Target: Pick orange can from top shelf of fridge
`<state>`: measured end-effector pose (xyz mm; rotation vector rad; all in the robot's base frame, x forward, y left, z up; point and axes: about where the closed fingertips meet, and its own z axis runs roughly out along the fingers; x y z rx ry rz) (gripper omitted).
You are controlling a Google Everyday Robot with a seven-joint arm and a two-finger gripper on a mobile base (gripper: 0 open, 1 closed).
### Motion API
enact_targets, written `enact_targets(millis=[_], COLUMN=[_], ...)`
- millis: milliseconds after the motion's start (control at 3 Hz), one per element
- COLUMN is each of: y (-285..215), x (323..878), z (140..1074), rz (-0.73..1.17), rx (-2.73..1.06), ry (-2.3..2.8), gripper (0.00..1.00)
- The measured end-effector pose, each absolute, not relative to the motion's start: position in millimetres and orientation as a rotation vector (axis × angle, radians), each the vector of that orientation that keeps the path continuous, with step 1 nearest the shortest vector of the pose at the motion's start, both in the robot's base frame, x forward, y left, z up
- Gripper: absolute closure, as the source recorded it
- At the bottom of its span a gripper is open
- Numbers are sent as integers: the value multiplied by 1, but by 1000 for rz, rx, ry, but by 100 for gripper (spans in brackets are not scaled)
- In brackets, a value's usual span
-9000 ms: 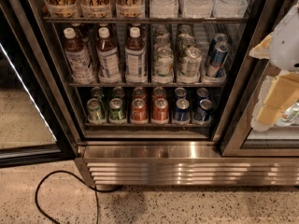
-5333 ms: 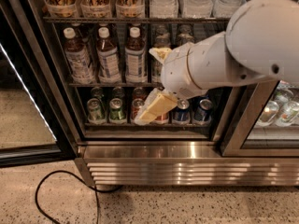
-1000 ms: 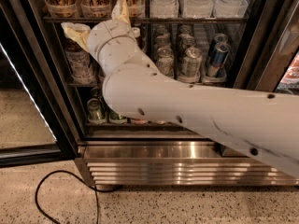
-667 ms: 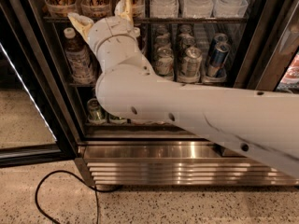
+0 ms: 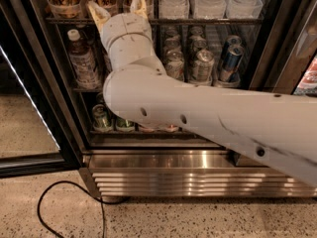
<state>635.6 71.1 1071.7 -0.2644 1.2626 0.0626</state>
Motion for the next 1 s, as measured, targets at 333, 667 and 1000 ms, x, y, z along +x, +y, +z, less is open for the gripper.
enact_targets(millis=[333,667,1000], y=[63,58,53], x=[647,659,669], z=[1070,1068,1069], rz=[83,92,86], rx=[-255,-258,-249], ry=[1297,1328,1346], gripper=[27,26,25])
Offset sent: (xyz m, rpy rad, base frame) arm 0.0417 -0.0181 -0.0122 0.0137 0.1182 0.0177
